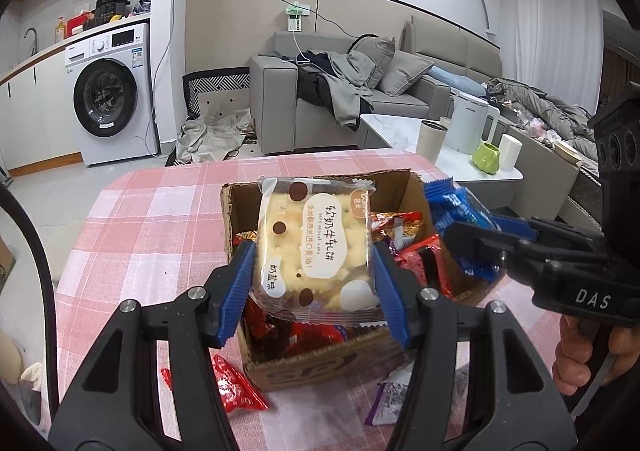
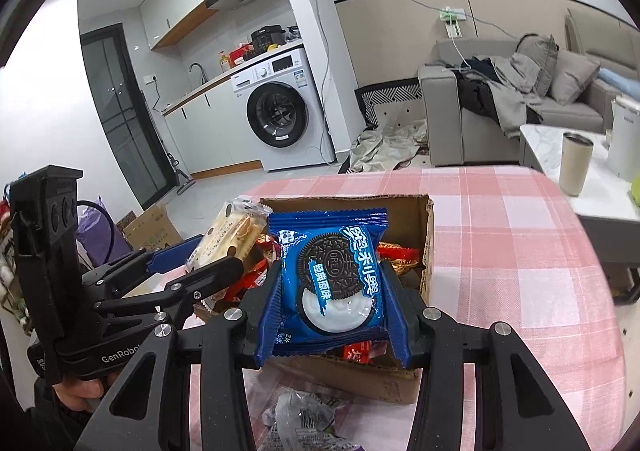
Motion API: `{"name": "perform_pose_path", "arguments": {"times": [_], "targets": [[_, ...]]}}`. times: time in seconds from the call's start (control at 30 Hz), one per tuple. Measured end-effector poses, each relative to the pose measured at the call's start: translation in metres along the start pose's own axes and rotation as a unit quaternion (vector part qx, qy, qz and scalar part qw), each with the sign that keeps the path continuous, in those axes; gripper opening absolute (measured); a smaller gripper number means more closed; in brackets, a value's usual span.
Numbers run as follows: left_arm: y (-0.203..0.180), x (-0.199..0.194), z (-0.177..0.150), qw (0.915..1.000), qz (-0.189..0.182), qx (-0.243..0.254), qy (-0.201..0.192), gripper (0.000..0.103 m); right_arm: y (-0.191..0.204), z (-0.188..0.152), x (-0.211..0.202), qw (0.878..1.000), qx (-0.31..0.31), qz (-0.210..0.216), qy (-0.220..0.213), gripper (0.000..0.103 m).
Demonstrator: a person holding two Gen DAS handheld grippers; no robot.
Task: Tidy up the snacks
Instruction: 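Lift the cream bun and blue cookie pack and carry them over the box, then open both grippers to drop the cream bun and cookie pack into the box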
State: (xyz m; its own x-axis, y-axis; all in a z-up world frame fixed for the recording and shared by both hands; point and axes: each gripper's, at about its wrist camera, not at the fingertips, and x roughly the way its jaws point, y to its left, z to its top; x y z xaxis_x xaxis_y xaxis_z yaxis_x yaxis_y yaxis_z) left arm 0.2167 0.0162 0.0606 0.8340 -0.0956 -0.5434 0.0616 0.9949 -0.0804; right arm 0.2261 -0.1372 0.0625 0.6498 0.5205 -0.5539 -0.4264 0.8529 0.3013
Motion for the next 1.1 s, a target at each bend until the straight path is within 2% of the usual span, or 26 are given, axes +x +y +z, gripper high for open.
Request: {"name": "perform_pose_path", "arguments": {"times": [0.23, 0.47, 0.9, 1.1], "targets": [[0.006, 0.021, -0.002, 0.9999, 0.012, 0.003, 0.007, 0.055, -0.012, -0.001, 0.016, 1.000, 0.021, -0.008, 0.016, 0.046], [0.006, 0.033, -0.013, 0.9996, 0.018, 0.016, 0.016, 0.055, -0.009, -0.003, 0.026, 1.000, 0.013, -0.015, 0.023, 0.046], [0.006, 0.036, -0.017, 0.9994, 0.019, 0.026, 0.014, 0.055, -0.007, 0.006, 0.048, 0.999, 0.024, 0.010, 0.039, 0.046], [0.006, 0.038, -0.017, 0.9994, 0.020, 0.025, 0.014, 0.055, -0.008, 0.008, 0.050, 0.999, 0.014, 0.000, 0.040, 0.046]]}}
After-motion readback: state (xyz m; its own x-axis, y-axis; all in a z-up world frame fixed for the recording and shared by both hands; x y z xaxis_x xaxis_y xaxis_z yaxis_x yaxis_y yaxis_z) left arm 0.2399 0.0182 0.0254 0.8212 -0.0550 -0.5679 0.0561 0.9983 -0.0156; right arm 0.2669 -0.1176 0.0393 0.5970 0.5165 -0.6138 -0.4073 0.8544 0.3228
